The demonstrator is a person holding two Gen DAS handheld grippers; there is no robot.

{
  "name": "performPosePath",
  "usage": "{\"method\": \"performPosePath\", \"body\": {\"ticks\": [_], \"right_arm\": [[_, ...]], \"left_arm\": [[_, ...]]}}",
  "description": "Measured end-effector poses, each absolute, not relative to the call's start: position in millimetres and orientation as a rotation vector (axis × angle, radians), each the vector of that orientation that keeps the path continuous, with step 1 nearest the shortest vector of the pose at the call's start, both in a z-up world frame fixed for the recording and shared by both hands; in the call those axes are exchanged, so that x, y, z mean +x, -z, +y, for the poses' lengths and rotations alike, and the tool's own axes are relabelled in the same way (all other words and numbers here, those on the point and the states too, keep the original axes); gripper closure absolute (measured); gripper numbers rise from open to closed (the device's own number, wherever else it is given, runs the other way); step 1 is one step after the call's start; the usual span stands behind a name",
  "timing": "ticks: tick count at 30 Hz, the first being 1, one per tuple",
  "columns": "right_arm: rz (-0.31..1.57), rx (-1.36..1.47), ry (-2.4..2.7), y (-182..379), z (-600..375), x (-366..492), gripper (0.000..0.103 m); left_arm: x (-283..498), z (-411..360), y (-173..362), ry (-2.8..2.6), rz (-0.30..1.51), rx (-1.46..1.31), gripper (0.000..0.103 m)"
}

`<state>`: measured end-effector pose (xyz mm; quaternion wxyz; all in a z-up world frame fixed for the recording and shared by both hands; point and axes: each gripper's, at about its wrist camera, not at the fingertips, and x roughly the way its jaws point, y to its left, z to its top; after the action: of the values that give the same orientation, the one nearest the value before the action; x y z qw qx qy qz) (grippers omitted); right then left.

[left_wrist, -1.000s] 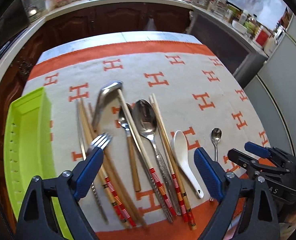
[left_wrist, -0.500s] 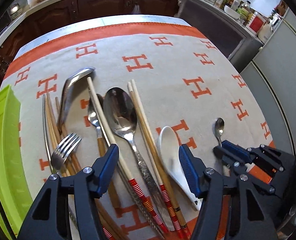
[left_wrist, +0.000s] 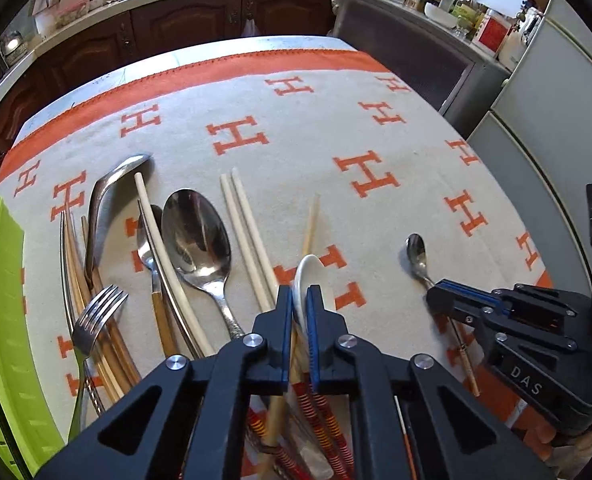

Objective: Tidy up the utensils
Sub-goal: 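Grasp the steel teaspoon with the right tool while the left grasps the white spoon, then release the teaspoon into the green tray with the right tool while the left releases the white spoon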

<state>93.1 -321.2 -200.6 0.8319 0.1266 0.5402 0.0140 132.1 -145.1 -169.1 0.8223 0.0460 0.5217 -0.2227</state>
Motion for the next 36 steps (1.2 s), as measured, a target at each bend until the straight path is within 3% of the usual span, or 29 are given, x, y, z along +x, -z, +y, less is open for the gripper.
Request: {"method": "performPosePath", "body": {"ticks": [17,30,36], "right_arm": [[1.057,0.3,-0.114,155.6,-297.7,62.9,0.099],[1.024,0.207,-0.259,104.9,-208.3,78.3,0.099],[1.009,0.253,-0.344,82.7,-157.5,99.9,0.099]], "left_arm": [[98.3,-101.4,113.5,0.466,1.009,-0.038,0.1],[74.4,19.1,41.5,0.204,0.912,-0.095,0.1],[71.5,76.6,32.3,0.052,0.872,-0.076,0.099]]}}
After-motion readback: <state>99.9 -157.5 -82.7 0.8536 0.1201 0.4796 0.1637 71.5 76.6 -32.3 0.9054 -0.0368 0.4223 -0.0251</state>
